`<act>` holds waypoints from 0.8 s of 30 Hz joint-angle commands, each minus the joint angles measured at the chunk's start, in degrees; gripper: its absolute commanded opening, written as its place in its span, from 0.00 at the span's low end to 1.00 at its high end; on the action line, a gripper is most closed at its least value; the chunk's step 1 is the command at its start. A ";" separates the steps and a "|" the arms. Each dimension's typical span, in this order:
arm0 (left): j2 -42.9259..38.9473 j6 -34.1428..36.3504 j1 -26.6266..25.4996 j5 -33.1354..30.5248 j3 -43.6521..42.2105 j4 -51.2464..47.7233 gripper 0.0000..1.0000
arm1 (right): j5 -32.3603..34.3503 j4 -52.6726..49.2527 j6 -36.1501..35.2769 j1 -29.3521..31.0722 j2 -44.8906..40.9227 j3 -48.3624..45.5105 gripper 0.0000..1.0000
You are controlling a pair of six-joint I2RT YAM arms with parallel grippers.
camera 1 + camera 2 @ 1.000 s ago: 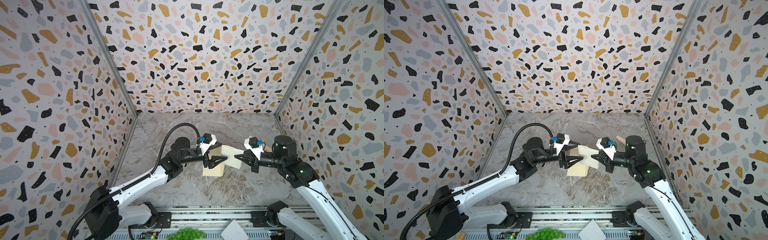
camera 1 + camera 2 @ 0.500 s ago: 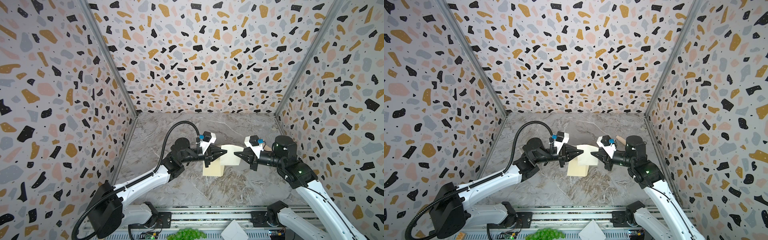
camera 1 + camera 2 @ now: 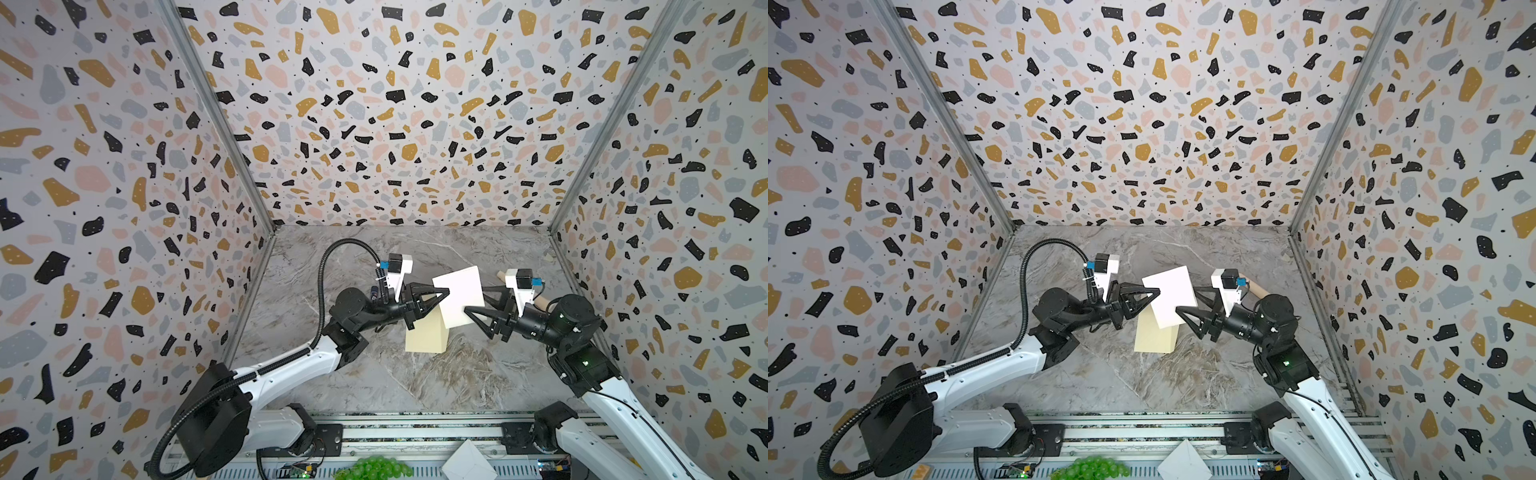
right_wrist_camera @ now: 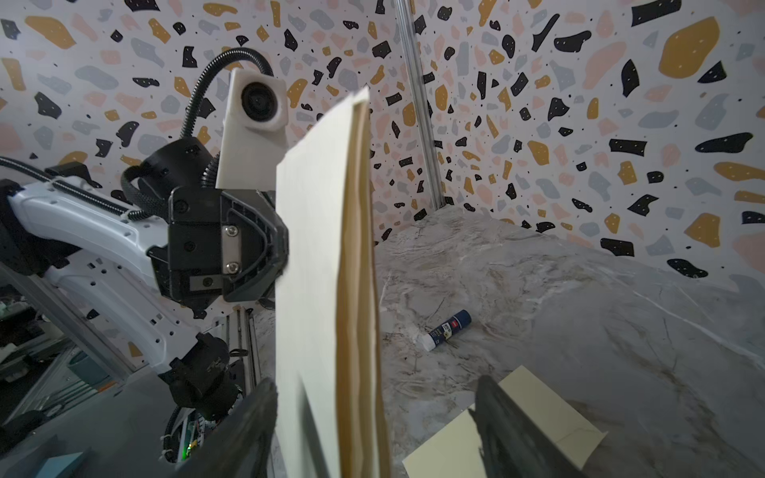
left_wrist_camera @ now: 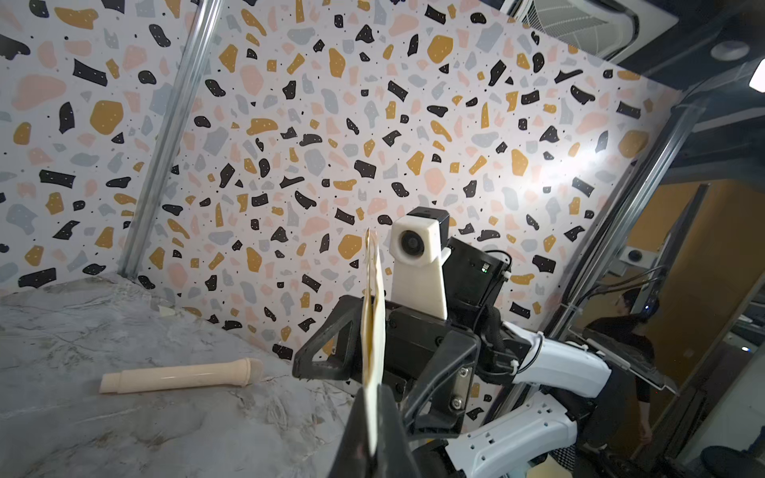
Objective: Place the letter into the envelope and seal it
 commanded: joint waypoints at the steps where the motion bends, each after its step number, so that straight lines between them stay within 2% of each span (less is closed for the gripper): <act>1: 0.39 -4.66 0.31 -1.05 -0.92 7.97 0.00 | -2.82 13.15 11.27 0.12 -0.02 -1.11 0.72; 6: 1.27 -7.19 0.34 -1.48 -1.36 10.63 0.00 | -3.31 22.15 18.06 0.29 1.46 -3.33 0.62; 11: 1.98 -7.25 0.24 -1.98 -1.72 10.44 0.00 | -3.18 26.62 21.01 1.30 3.07 -3.70 0.50; 15: 2.31 -6.85 0.29 -2.73 -2.03 9.91 0.00 | -1.84 27.14 21.24 2.41 4.02 -3.52 0.33; 20: 2.09 -2.12 -0.46 -3.76 -1.03 3.77 0.00 | -0.37 25.94 20.98 2.68 4.65 -3.44 0.08; 23: 1.35 2.52 -0.57 -4.92 -0.31 -2.37 0.07 | 1.00 22.56 19.16 2.70 4.39 -3.02 0.00; 24: 0.67 4.69 -0.55 -5.64 0.06 -5.99 0.13 | 1.92 20.47 17.97 2.77 4.10 -2.68 0.00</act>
